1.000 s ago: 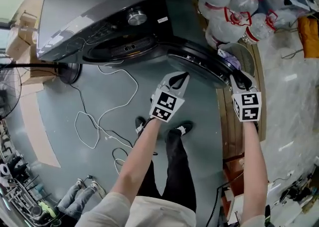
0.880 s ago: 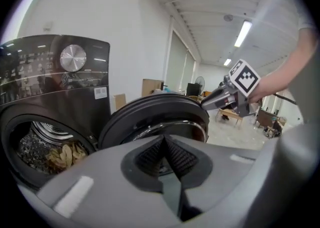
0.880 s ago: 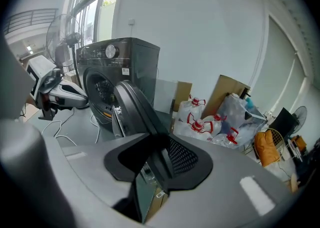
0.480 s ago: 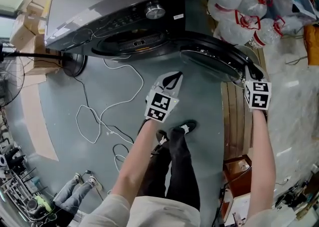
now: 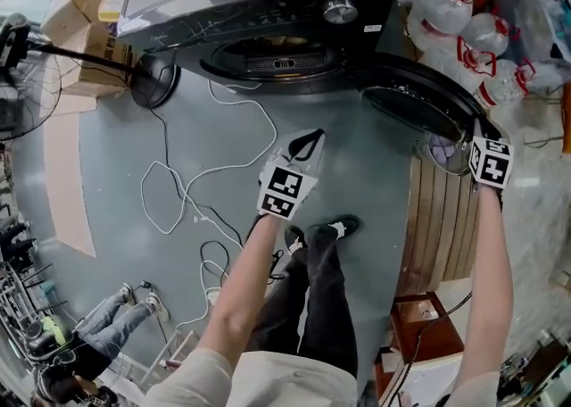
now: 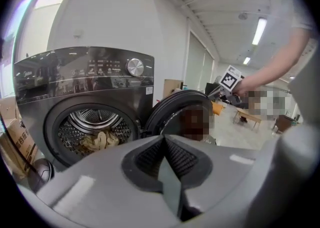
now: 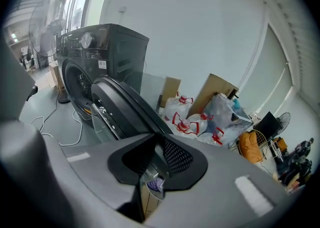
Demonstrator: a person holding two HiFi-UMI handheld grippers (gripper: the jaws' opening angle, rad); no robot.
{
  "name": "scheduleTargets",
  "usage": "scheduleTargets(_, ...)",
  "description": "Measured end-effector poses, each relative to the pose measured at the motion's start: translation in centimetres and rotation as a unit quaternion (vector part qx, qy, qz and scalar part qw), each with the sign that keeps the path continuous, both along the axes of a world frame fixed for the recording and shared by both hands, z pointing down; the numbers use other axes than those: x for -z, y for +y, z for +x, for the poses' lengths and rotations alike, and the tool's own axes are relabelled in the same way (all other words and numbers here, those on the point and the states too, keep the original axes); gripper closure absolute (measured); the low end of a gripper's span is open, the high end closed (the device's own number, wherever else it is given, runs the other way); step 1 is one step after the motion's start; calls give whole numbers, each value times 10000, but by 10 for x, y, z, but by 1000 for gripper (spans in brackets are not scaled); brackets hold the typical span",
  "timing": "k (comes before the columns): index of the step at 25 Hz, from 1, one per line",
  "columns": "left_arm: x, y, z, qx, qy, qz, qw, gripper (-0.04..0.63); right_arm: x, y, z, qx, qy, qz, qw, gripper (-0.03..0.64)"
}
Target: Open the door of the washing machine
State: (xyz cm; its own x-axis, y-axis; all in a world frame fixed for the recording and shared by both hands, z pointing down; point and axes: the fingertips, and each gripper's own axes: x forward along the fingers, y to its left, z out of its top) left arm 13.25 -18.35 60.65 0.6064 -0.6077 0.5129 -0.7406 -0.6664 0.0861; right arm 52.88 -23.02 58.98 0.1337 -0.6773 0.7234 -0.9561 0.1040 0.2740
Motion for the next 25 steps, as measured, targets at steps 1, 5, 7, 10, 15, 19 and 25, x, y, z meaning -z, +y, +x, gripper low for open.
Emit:
scheduleTargets(1, 0, 1, -5, 60, 4, -3, 10000, 538, 0, -3, 1, 7, 17, -20, 10000, 568)
scheduleTargets(5, -2, 2, -18, 268, 34, 5, 9996, 538, -4, -8, 7, 30, 97, -82, 9999, 569)
scheduleTargets(7, 0, 2, -24, 330, 57, 24, 9994, 538, -3, -9, 6, 39, 157, -119, 9998, 569)
scheduleTargets(10, 3, 2, -33, 434, 99, 41, 9990, 538, -2, -8, 1, 30, 167, -184, 9997, 568)
scheduleTargets(15, 11, 8, -46, 480, 110, 94, 9987, 538, 0, -1, -7, -68, 9, -233, 9997, 565)
scheduleTargets(19, 19, 11, -56, 456, 75, 158, 9988, 538, 16, -4, -38, 110, -46, -49, 9999, 563)
scheduleTargets(25, 37, 21, -65, 489, 183, 257, 9983, 538, 34, -1, -113, 524, -254, 141, 9982, 563)
